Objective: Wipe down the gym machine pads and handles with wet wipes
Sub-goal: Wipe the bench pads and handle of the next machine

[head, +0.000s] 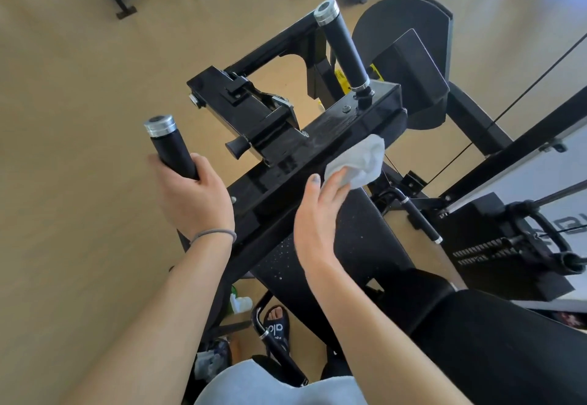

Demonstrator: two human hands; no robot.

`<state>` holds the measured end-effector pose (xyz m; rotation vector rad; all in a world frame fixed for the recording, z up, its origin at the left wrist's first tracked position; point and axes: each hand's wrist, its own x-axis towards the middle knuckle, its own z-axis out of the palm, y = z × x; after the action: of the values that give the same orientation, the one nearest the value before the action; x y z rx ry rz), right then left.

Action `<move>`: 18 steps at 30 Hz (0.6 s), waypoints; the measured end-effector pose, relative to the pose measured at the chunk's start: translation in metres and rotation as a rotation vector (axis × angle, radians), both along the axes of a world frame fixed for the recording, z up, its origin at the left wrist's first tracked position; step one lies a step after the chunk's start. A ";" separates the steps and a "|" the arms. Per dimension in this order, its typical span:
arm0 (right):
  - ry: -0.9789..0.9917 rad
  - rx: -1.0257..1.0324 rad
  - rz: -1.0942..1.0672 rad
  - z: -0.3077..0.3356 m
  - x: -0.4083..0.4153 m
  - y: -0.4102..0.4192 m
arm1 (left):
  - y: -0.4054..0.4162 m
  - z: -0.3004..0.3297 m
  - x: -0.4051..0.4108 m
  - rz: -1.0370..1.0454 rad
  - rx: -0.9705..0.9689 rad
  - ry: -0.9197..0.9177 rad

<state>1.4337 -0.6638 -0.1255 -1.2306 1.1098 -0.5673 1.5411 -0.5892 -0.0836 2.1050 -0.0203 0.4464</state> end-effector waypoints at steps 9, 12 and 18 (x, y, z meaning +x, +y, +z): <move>-0.192 0.344 -0.288 -0.032 0.016 -0.142 | -0.002 0.004 -0.004 -0.004 -0.002 -0.002; -0.214 0.475 -0.218 -0.038 0.013 -0.087 | -0.003 0.005 -0.005 0.008 0.010 -0.003; -0.436 0.602 -0.169 -0.031 -0.011 -0.038 | -0.002 0.002 -0.002 0.030 0.016 -0.007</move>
<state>1.4225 -0.7014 -0.1565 -0.4651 0.9165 -0.5409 1.5391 -0.5913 -0.0820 2.1222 0.0035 0.4728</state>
